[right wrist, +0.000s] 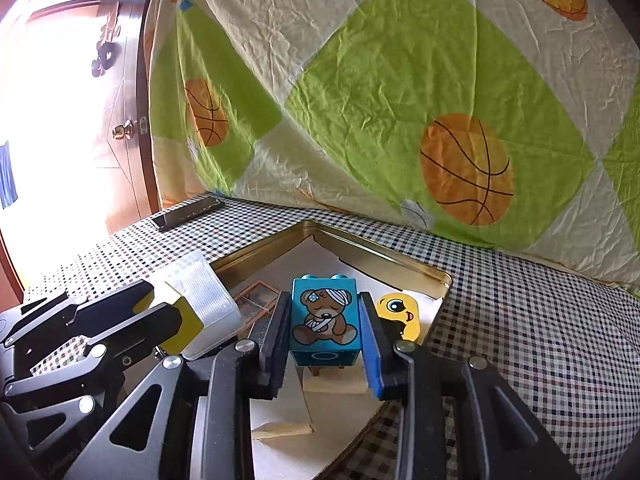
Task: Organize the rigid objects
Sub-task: 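Lower the yellow and blue blocks into the tin and open both tools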
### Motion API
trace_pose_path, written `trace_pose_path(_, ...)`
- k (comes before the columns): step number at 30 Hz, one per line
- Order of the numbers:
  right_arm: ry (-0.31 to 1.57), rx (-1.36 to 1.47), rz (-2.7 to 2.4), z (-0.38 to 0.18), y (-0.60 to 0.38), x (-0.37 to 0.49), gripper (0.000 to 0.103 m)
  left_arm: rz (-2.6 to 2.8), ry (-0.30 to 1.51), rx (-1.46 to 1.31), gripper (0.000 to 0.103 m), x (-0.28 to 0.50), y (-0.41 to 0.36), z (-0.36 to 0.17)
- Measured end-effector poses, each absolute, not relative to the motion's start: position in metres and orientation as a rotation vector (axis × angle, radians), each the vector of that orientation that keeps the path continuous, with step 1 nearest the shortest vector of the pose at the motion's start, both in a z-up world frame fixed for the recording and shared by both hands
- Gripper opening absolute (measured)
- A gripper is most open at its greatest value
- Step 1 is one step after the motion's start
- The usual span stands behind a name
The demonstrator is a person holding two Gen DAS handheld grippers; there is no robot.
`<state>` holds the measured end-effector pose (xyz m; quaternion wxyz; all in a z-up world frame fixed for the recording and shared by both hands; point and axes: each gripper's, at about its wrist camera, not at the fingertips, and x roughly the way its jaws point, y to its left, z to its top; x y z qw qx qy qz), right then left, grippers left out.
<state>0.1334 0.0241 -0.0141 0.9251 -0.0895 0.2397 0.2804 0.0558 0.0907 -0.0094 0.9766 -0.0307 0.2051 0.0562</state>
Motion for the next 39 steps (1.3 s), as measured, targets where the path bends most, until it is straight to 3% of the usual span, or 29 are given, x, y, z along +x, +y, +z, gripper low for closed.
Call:
trace_pose_path(20, 0.556, -0.193, 0.586, -0.029, 0.030, 0.147, 0.034, 0.125, 0.486, 0.008, 0.027, 0.081, 0.089, -0.018)
trace_pose_path(22, 0.558, -0.181, 0.589, -0.028, 0.027, 0.148, 0.040, 0.130, 0.488, 0.007, 0.030, 0.080, 0.090, -0.018)
trace_pose_path(27, 0.540, -0.135, 0.563, -0.024, 0.013, 0.147, 0.061, 0.191, 0.472, -0.034, 0.077, 0.073, 0.103, -0.014)
trace_pose_path(30, 0.516, -0.108, 0.564, -0.017, 0.007, 0.142, 0.069, 0.210, 0.436, -0.044, 0.096, 0.066, 0.106, -0.007)
trace_pose_path(32, 0.504, -0.100, 0.573, -0.013, 0.005, 0.138, 0.070, 0.231, 0.409, -0.039, 0.102, 0.061, 0.106, -0.003)
trace_pose_path(39, 0.442, -0.091, 0.556, 0.005, -0.002, 0.118, 0.078, 0.243, 0.382, -0.046, 0.102, 0.047, 0.107, 0.010)
